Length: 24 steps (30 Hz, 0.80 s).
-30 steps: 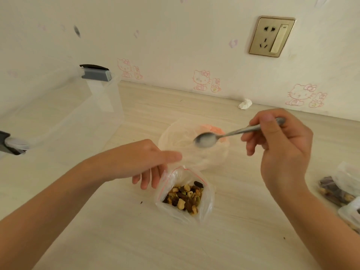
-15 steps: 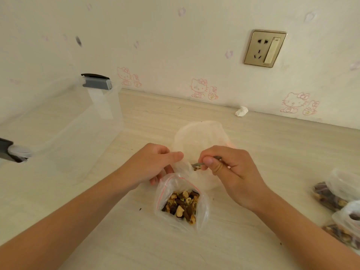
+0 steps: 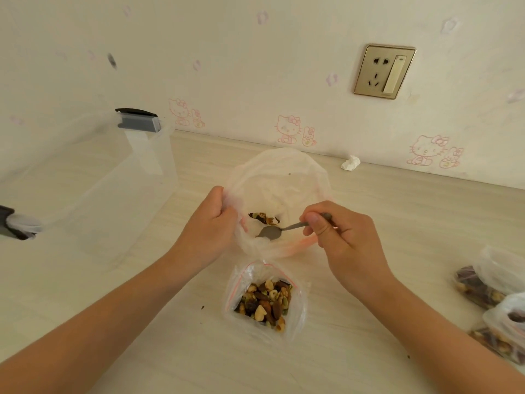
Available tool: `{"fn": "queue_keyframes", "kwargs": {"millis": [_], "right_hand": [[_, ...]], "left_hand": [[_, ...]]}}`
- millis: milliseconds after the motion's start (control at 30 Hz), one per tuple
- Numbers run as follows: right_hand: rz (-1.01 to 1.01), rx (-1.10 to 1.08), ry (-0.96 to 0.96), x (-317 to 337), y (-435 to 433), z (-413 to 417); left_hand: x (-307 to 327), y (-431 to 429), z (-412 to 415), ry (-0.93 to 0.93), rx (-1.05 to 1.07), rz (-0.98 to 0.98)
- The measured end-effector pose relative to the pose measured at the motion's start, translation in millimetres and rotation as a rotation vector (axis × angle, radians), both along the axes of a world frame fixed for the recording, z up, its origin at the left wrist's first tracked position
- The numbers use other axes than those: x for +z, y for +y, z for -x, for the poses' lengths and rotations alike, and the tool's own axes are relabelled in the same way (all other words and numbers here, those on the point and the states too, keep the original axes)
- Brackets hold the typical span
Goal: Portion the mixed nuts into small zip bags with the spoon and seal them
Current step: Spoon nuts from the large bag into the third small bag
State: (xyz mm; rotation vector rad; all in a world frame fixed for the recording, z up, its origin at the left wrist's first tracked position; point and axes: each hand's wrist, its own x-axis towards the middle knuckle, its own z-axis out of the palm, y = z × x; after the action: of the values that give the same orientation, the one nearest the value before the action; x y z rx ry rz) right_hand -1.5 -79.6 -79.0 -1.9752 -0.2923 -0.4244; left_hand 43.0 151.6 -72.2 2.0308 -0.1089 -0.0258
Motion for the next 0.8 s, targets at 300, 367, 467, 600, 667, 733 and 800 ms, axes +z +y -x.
{"fn": "queue_keyframes", "kwargs": {"millis": [300, 367, 467, 600, 667, 733, 800], "right_hand": [[-0.167, -0.254, -0.017, 9.8, -8.4, -2.4], [-0.187, -0.273, -0.013, 11.5, -10.4, -3.8], [-0.165, -0.243, 0.025, 10.2, -8.7, -3.8], [-0.118, -0.186, 0.046, 8.0, -4.7, -1.7], [-0.102, -0.189, 0.051, 8.1, -4.6, -1.9], [-0.094, -0.209, 0.055, 8.1, -5.0, -3.0], [-0.101, -0.223, 0.061, 8.1, -5.3, -3.7]], "left_hand": [[-8.1, -0.4, -8.9, 0.241, -0.028, 0.195], [-8.3, -0.4, -8.2, 0.232, -0.045, 0.159], [-6.1, -2.0, -5.6, 0.181, -0.068, 0.075], [-3.8, -4.8, -2.7, 0.149, -0.060, 0.050], [-5.2, -4.8, -2.7, 0.142, -0.060, 0.096], [-6.8, -4.3, -3.4, 0.145, -0.068, 0.166], [-7.6, -3.8, -4.9, 0.161, -0.051, 0.222]]}}
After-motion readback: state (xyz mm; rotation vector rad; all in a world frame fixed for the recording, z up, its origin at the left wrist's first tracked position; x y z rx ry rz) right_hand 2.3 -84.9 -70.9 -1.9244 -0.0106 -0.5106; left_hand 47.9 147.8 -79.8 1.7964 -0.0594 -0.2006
